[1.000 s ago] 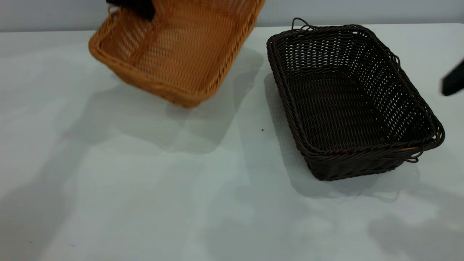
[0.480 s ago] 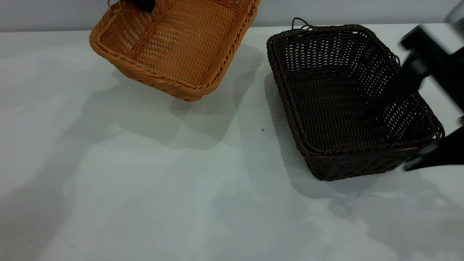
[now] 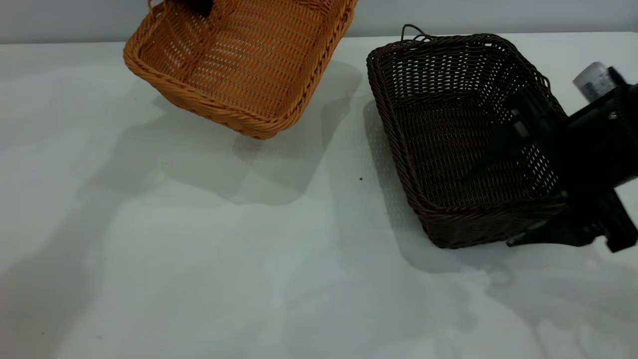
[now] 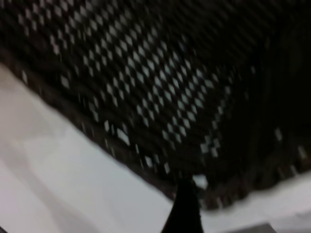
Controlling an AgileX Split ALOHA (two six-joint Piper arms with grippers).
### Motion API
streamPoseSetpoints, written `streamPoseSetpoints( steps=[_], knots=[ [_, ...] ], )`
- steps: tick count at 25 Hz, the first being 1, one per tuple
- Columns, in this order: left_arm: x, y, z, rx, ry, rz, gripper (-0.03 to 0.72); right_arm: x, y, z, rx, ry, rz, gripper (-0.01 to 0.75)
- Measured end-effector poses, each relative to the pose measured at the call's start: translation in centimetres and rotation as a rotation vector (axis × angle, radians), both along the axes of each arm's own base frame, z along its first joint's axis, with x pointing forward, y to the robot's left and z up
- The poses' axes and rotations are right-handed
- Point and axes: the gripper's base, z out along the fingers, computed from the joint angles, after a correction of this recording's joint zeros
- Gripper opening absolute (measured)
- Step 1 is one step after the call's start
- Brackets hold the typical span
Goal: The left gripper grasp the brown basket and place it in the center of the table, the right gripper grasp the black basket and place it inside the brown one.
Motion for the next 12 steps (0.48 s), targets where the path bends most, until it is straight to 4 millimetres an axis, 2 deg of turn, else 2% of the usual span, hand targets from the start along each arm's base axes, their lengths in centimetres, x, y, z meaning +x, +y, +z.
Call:
streamPoseSetpoints(
  steps=[4, 6, 9, 12],
  knots=[
    [0.0, 0.0, 0.0, 0.01, -0.006, -0.016, 0.082, 1.3, 0.1, -1.5, -0.001, 0.011, -0.034, 0.552],
    [0.0, 0.0, 0.0, 0.012, -0.007, -0.021, 0.082, 1.5, 0.0, -2.1, -0.015, 0.021, -0.044, 0.513],
    [0.0, 0.0, 0.0, 0.022, -0.008, -0.037, 0.082, 1.6, -0.5, -2.6, -0.072, 0.027, -0.059, 0.384],
    [-0.1, 0.0, -0.1, 0.04, -0.005, -0.072, 0.082, 2.0, -1.5, -2.7, -0.113, 0.016, -0.082, 0.196]
  ],
)
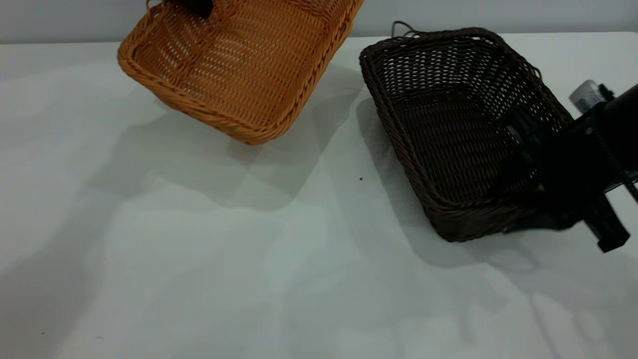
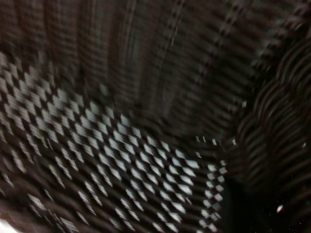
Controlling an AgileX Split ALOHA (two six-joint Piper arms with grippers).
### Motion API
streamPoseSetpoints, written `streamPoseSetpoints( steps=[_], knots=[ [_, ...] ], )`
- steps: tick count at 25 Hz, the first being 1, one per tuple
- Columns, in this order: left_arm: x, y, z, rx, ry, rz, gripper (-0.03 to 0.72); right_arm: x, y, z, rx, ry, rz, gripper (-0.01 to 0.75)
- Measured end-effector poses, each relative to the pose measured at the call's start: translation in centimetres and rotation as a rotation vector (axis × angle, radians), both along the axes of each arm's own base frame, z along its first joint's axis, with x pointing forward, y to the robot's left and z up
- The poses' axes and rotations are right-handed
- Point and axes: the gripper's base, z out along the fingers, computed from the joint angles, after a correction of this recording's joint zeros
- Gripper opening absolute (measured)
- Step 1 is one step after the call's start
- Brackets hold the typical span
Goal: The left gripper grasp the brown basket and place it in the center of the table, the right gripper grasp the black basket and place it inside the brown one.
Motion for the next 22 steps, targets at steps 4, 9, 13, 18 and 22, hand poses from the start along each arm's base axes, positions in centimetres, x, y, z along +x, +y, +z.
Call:
streamPoseSetpoints(
  steps=[4, 9, 13, 18, 22],
  knots=[
    [-0.3, 0.0, 0.5, 0.027, 0.008, -0.055, 0.081, 0.7, -2.8, 0.2, -0.028, -0.036, -0.037, 0.083],
    [-0.9, 0.0, 2.8, 0.046, -0.012, -0.12, 0.081, 2.0, -8.5, 3.2, -0.066, -0.187, -0.118, 0.082],
    [-2.0, -0.9, 3.0, 0.08, 0.034, -0.294, 0.081, 2.9, -13.0, 7.7, -0.043, -0.403, -0.115, 0.082],
    [-4.3, -4.9, 1.6, 0.149, 0.038, -0.744, 0.081, 2.2, -14.9, 11.0, -0.016, -0.545, 0.038, 0.082],
    [-6.0, -8.9, -0.4, 0.205, 0.002, -0.995, 0.081, 1.4, -15.7, 11.6, -0.019, -0.565, 0.088, 0.082]
  ],
)
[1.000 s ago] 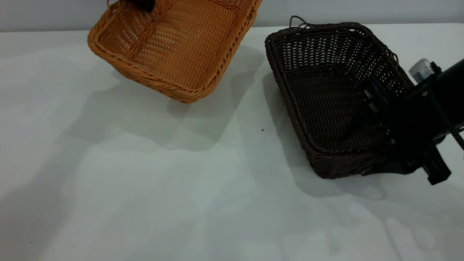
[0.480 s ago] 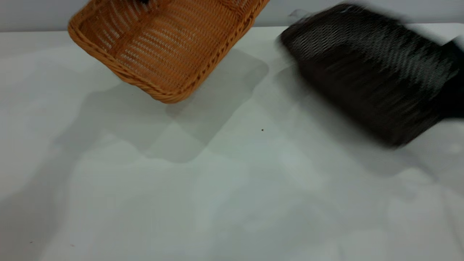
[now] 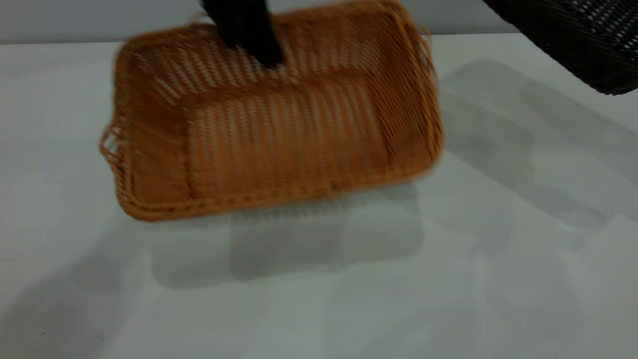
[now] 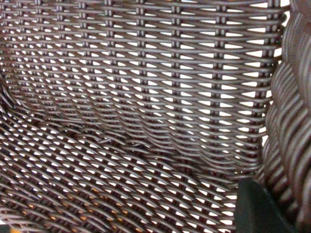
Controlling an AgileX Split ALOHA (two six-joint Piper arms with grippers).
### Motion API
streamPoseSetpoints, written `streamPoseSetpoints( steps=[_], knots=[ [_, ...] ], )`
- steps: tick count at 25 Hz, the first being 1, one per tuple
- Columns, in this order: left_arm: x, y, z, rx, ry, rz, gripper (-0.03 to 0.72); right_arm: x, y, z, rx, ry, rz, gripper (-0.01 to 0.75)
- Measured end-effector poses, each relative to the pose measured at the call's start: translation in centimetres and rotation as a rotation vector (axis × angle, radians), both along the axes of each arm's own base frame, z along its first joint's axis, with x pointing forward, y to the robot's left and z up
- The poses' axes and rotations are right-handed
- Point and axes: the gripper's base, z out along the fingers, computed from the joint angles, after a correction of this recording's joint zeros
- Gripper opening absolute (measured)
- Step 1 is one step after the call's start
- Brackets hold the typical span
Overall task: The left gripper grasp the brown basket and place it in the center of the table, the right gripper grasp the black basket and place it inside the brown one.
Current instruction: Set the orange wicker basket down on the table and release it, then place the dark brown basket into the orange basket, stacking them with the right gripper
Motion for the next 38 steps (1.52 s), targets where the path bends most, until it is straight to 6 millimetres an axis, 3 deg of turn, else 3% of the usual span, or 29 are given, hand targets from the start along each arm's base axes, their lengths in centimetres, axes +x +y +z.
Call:
streamPoseSetpoints(
  steps=[5, 9, 16, 21, 26, 30, 34, 38],
  knots=[
    [-1.3, -4.1, -1.9, -0.002, -0.062, -0.07, 0.087, -0.2, 0.2, 0.3, 0.03, -0.014, 0.038, 0.082],
    [-2.1, -5.7, -2.5, 0.002, -0.072, -0.108, 0.128, -0.3, 0.5, 0.5, 0.057, -0.023, 0.065, 0.082],
    [-2.4, -6.1, -4.1, 0.05, -0.07, -0.116, 0.361, -0.5, 0.9, 0.6, 0.08, -0.027, 0.113, 0.082],
    [-1.6, -6.3, -3.4, 0.018, -0.134, -0.026, 0.517, -0.6, 1.0, 0.6, 0.069, -0.022, 0.136, 0.082],
    [-0.5, -6.3, 0.3, -0.074, -0.227, 0.13, 0.554, -0.6, 1.0, 0.7, 0.065, -0.025, 0.139, 0.082],
    [-0.1, -3.6, 4.4, -0.131, -0.135, 0.328, 0.554, -0.6, 1.5, 0.6, 0.055, -0.015, 0.171, 0.082],
    [0.6, 2.2, 7.7, -0.136, 0.045, 0.58, 0.554, -0.1, 3.8, 0.6, 0.035, 0.013, 0.285, 0.082],
    [1.6, 8.3, 9.9, -0.158, 0.096, 0.774, 0.554, 1.4, 6.9, 1.6, -0.038, 0.052, 0.458, 0.082]
  ],
)
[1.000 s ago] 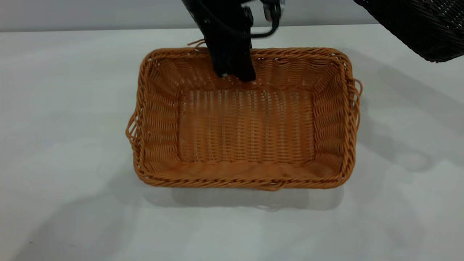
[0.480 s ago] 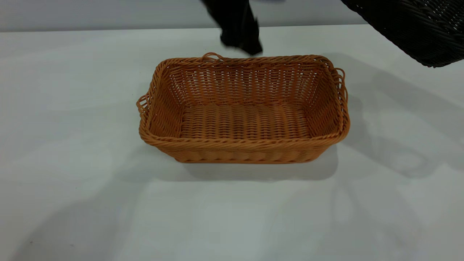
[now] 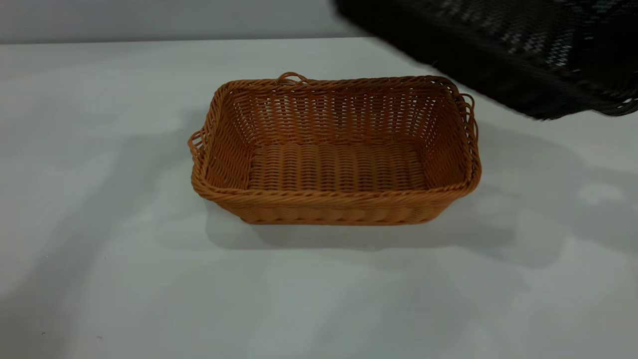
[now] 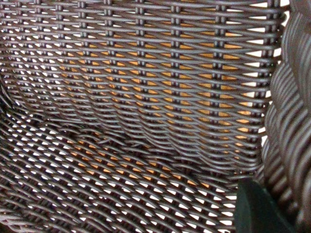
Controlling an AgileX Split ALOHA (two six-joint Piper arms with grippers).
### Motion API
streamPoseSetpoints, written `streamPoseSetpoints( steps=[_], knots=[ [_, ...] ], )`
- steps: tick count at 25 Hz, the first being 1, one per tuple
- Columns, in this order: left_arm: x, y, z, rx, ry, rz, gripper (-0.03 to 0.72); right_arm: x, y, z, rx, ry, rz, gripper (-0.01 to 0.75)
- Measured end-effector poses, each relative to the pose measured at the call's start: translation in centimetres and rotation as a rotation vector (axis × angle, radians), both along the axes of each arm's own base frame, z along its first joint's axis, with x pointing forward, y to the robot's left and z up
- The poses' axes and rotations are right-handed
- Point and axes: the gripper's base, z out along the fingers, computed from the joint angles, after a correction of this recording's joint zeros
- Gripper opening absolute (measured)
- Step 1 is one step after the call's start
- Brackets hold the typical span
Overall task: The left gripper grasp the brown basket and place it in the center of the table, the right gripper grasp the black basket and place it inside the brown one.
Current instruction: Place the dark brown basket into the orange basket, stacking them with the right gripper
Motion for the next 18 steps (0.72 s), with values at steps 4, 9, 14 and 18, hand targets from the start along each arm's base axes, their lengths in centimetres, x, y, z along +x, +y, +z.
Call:
streamPoseSetpoints(
  steps=[4, 9, 14, 18],
  knots=[
    [0.7, 3.2, 0.3, -0.021, 0.014, 0.091, 0.554, 1.6, 3.2, 1.1, -0.115, 0.024, 0.133, 0.082],
    [0.8, 4.0, 0.3, -0.027, 0.019, 0.115, 0.554, 3.5, 7.8, 0.7, -0.193, 0.069, 0.274, 0.082],
    [0.8, 4.0, 0.3, -0.03, 0.02, 0.116, 0.554, 5.4, 11.4, -0.6, -0.206, 0.102, 0.356, 0.082],
    [0.8, 4.0, 0.3, -0.028, 0.02, 0.115, 0.554, 6.4, 12.4, -1.8, -0.211, 0.14, 0.361, 0.082]
  ],
)
